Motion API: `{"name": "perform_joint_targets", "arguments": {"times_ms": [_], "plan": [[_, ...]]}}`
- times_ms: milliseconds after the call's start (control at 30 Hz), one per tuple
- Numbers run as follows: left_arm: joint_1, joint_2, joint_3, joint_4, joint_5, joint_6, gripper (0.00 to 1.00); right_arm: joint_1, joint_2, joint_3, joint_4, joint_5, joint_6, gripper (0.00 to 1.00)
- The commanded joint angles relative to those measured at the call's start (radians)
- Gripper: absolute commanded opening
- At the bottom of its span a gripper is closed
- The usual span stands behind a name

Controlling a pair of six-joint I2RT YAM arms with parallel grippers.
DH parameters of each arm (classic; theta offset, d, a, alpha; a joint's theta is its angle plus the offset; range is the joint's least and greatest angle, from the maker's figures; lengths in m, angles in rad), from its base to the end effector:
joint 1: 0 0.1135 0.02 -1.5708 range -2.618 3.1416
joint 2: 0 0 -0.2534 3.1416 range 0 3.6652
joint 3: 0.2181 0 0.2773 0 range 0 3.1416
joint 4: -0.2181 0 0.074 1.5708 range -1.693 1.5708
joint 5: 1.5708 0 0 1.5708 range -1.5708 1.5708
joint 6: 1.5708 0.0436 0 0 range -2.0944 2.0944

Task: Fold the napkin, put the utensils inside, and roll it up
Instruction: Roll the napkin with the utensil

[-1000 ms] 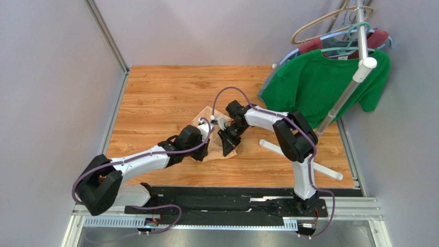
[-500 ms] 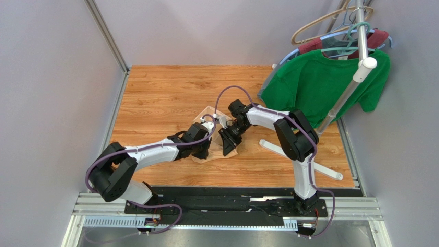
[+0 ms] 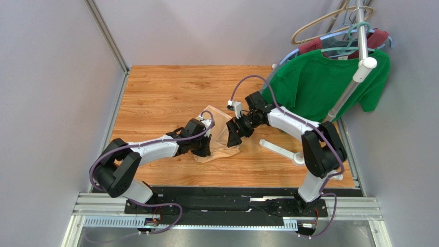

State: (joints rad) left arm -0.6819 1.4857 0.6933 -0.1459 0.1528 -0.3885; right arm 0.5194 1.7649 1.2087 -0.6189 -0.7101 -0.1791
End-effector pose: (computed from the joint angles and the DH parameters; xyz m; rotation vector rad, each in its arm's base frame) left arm 0.2291 -0.1945 0.1209 0.4458 2.5699 -0.6069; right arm 0.3086 0.2092 0.1714 -1.1044 2.4504 1.0704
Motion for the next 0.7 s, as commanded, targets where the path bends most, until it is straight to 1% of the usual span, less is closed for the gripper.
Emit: {"name": "perform_joint_targets", "arguments": {"times_ms": [0,100,200,300,467,667], "plan": [[0.012,0.042,-0.012,-0.067,0.022,0.014,0.00,0.001,-0.125,-0.101,0.183,0.099,0.056,0.99],[0.024,0.053,-0.009,-0.072,0.036,0.017,0.00,-0.001,-0.157,-0.187,0.261,0.087,0.079,1.00],[0.036,0.058,-0.011,-0.070,0.060,0.016,0.00,-0.001,-0.177,-0.236,0.330,0.061,0.099,1.00],[0.042,0.061,-0.008,-0.070,0.073,0.019,0.00,0.001,-0.203,-0.300,0.399,0.086,0.116,1.00],[0.048,0.070,-0.006,-0.070,0.082,0.019,0.00,0.001,-0.220,-0.357,0.436,0.090,0.122,1.00],[0.048,0.073,-0.003,-0.069,0.083,0.022,0.00,0.002,-0.157,-0.356,0.444,0.144,0.119,1.00]]}}
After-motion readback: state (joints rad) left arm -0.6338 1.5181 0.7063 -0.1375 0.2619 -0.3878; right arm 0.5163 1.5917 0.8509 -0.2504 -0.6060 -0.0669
